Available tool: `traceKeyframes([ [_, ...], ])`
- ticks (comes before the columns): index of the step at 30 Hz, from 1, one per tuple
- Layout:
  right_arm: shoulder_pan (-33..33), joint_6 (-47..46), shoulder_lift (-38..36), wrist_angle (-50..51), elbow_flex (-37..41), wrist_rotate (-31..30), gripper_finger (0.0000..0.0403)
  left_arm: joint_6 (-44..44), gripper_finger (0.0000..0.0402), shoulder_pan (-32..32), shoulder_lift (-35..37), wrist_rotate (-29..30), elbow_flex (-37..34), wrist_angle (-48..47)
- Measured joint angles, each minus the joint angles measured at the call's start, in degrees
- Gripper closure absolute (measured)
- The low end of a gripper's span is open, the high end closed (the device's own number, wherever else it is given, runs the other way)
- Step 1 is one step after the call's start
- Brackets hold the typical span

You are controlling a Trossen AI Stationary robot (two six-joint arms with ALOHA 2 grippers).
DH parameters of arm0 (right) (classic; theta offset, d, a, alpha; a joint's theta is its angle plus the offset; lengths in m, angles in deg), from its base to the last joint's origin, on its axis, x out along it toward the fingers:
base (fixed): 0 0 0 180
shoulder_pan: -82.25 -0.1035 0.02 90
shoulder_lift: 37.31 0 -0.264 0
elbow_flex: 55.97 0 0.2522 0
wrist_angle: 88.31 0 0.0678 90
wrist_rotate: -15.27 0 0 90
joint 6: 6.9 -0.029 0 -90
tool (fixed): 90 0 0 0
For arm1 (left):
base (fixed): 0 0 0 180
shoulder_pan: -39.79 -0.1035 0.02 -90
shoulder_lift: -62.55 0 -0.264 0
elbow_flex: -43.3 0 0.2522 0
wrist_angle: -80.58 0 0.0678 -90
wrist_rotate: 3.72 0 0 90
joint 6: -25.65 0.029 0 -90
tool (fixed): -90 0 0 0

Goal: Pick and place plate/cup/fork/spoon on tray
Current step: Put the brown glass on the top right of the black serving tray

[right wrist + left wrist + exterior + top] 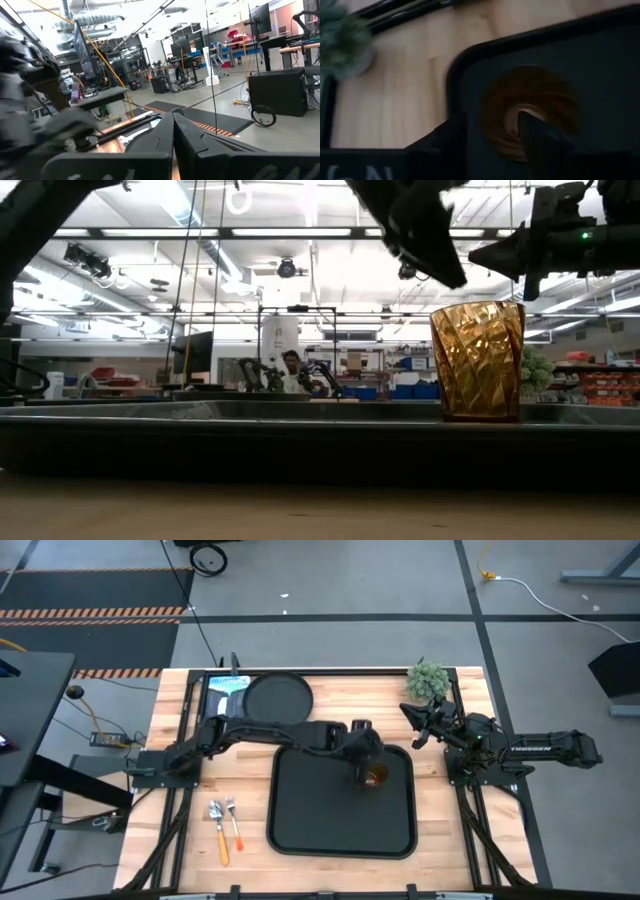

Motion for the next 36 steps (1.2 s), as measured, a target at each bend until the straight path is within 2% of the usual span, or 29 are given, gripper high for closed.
traceKeyframes([
  [6, 0.0, -0.3, 0.0, 0.9, 0.0, 0.0, 0.0392, 7.4, 0.0217, 5.4, 1.0, 0.4, -0.1, -9.3],
  [11, 0.0, -1.0, 0.0, 1.2, 0.0, 0.0, 0.0392, 11.2, 0.0219, 8.8, 1.2, 6.1, -0.1, -13.7],
  [13, 0.0, -1.0, 0.0, 1.0, 0.0, 0.0, 0.0392, 13.9, 0.0225, 10.0, 1.2, 5.9, -0.4, -14.0],
  [17, 0.0, -1.2, 0.0, 1.0, 0.0, 0.0, 0.0392, 20.4, 0.0239, 11.0, 1.3, 2.5, -5.8, -12.7],
  [22, 0.0, -1.6, 0.0, 1.0, 0.0, 0.0, 0.0392, 23.0, 0.0254, 10.0, 1.2, 2.3, -15.1, -2.6],
  [27, 0.0, -1.7, 0.0, 0.9, 0.0, -0.1, 0.0392, 24.4, 0.0260, 9.5, 1.2, 2.1, -21.1, 9.8],
  [36, 0.0, -2.1, 0.0, 0.8, 0.0, -0.1, 0.0392, 22.7, 0.0260, 6.5, 1.2, 2.8, -24.4, 22.4],
])
